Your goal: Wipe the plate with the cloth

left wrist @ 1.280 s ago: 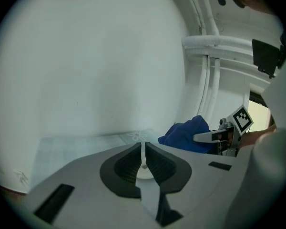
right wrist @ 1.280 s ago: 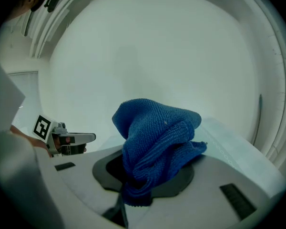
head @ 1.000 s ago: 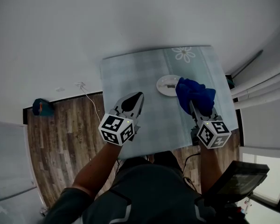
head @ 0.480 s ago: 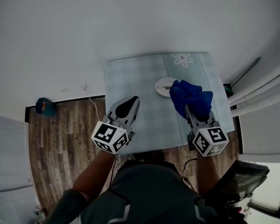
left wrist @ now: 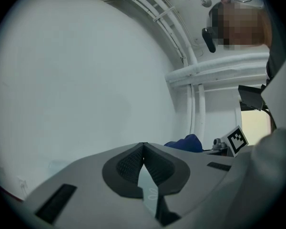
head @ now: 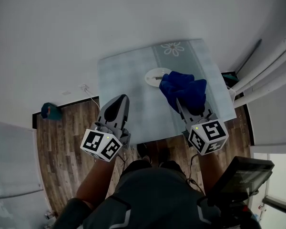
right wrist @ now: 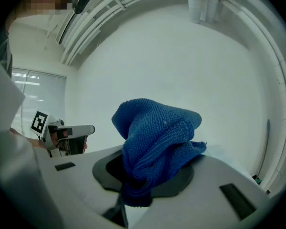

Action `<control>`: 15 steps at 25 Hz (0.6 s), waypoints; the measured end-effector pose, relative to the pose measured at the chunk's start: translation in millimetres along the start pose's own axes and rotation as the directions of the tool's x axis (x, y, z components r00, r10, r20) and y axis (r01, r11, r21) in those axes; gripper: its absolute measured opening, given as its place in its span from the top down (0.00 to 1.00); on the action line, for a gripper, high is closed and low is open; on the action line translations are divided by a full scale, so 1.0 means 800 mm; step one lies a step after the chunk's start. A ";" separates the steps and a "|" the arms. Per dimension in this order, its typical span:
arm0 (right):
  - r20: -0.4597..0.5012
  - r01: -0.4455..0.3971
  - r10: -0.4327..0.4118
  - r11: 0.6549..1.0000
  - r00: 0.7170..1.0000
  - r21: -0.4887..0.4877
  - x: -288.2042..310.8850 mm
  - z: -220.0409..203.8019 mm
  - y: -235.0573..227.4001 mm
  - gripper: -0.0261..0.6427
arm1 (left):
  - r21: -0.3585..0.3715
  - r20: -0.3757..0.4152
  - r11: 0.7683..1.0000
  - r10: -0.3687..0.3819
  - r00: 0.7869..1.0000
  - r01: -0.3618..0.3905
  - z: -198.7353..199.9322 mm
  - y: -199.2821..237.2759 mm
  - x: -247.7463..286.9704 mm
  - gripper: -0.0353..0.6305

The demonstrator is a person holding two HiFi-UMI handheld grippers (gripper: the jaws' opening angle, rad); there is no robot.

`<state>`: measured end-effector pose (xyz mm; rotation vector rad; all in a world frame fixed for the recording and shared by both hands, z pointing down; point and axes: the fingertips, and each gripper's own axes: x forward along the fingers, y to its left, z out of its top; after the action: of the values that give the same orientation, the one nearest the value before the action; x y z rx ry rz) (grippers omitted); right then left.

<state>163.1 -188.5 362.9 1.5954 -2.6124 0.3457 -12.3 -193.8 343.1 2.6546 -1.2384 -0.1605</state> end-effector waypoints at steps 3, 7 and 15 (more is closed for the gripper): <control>-0.003 -0.014 0.014 1.000 1.000 -0.003 -0.007 -0.002 0.001 0.81 | -0.009 0.004 1.000 0.008 1.000 -0.008 0.002 -0.012 -0.004 0.93; -0.007 -0.020 0.020 1.000 1.000 -0.005 -0.014 0.000 0.009 0.81 | -0.018 -0.001 1.000 0.015 1.000 -0.015 0.006 -0.015 -0.016 0.93; 0.030 0.024 -0.023 1.000 0.999 -0.015 -0.015 0.019 0.020 0.81 | 0.042 -0.023 0.999 0.009 1.000 -0.008 0.018 -0.002 -0.029 0.93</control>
<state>155.4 -174.1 343.5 1.6378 -2.6092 0.3020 -28.5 -176.7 329.1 2.6784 -1.2587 -0.1029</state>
